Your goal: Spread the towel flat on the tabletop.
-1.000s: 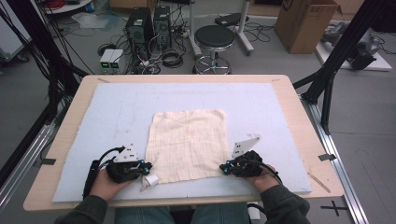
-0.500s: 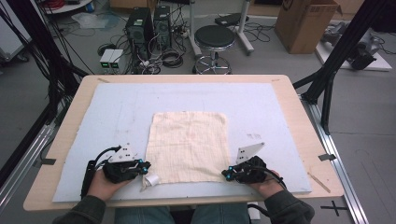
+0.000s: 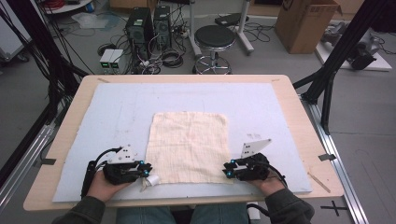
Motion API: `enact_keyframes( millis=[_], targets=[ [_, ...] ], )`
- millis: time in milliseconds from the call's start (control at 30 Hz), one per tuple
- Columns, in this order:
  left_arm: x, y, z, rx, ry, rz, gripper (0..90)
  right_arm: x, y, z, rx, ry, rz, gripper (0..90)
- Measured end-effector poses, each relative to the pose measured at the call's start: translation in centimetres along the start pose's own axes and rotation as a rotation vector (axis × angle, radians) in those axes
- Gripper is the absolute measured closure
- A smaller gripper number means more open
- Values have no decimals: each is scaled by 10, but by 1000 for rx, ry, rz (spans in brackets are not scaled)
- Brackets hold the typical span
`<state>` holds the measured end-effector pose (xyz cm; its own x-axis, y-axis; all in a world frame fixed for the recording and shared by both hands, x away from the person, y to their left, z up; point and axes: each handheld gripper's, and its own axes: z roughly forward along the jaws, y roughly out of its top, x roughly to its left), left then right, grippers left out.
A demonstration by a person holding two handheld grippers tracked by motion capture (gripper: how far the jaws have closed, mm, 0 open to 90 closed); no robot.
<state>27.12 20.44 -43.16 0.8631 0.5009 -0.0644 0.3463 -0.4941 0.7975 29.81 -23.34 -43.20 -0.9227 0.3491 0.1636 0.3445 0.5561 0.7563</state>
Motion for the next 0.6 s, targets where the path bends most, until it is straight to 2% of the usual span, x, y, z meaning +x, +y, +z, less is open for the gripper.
enact_keyframes(
  millis=[233,400,467,600],
  targets=[
    [5,1,-5,-44,-7,-42,735,-7,6,-1,-60,-61,41,535],
    [7,2,-8,-69,-17,-64,705,-14,11,0,-90,-62,71,455],
    [8,3,-9,-78,-15,-68,688,-16,13,1,-99,-71,80,402],
    [9,4,-9,-97,-5,-88,654,-20,17,-1,-125,-90,90,360]
  ],
)
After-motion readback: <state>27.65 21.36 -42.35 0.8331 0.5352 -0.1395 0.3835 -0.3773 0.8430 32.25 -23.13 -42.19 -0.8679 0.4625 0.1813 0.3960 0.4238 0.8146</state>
